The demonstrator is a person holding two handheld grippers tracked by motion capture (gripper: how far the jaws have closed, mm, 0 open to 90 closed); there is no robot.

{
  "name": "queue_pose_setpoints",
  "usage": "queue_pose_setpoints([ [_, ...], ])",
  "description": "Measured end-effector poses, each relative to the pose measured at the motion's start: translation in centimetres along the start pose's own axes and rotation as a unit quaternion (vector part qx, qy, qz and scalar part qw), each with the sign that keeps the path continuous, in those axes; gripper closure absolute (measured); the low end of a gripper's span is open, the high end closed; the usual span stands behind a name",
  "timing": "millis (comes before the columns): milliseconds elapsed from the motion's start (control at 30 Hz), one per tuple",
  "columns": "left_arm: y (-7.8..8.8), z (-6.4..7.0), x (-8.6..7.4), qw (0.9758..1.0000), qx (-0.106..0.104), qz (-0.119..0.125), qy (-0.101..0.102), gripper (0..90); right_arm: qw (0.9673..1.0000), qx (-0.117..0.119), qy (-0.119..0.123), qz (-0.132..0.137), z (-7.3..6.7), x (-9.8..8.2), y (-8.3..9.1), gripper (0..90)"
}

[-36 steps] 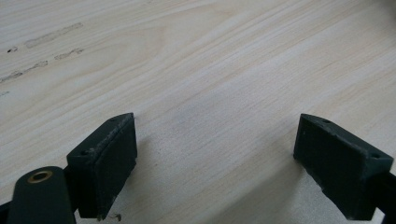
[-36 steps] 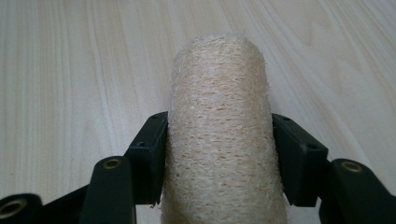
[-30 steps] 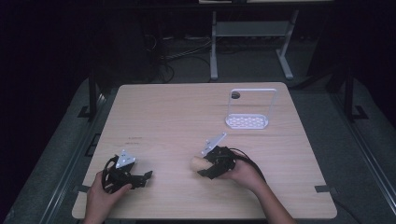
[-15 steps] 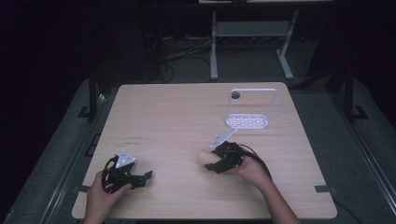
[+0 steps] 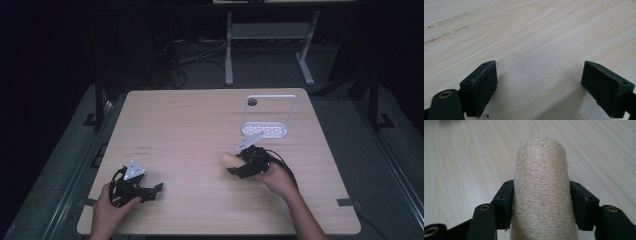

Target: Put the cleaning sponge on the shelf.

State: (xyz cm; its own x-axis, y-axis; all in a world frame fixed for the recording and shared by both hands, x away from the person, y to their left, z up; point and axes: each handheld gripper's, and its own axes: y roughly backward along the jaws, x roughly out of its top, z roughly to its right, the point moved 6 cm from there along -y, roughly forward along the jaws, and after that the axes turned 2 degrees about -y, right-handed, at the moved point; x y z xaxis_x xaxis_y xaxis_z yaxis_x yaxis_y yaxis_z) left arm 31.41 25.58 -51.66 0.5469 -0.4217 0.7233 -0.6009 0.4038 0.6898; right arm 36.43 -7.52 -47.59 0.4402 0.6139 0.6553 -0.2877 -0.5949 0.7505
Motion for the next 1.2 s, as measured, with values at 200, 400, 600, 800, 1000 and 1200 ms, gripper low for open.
queue_pose_setpoints([
  [200,0.0,0.0,0.0,1.0,0.0,0.0,0.0,12.8,0.9997,-0.014,-0.014,0.012,1.2,-0.2,0.7,42.0],
  [400,0.0,0.0,0.0,1.0,0.0,0.0,0.0,12.8,0.9991,-0.029,-0.027,0.015,2.4,-0.5,1.1,42.1],
  [600,0.0,0.0,0.0,1.0,0.0,0.0,0.0,12.8,0.9977,-0.046,-0.045,0.023,3.5,-0.7,1.6,42.1],
  [800,0.0,0.0,0.0,1.0,0.0,0.0,0.0,12.8,0.996,-0.062,-0.058,0.026,4.7,-1.0,2.0,42.1],
  [1000,0.0,0.0,0.0,1.0,0.0,0.0,0.0,12.8,0.9936,-0.08,-0.074,0.03,5.9,-1.3,2.2,42.1],
  [1200,0.0,0.0,0.0,1.0,0.0,0.0,0.0,12.8,0.9896,-0.105,-0.092,0.036,7.3,-1.5,2.4,42.1],
])
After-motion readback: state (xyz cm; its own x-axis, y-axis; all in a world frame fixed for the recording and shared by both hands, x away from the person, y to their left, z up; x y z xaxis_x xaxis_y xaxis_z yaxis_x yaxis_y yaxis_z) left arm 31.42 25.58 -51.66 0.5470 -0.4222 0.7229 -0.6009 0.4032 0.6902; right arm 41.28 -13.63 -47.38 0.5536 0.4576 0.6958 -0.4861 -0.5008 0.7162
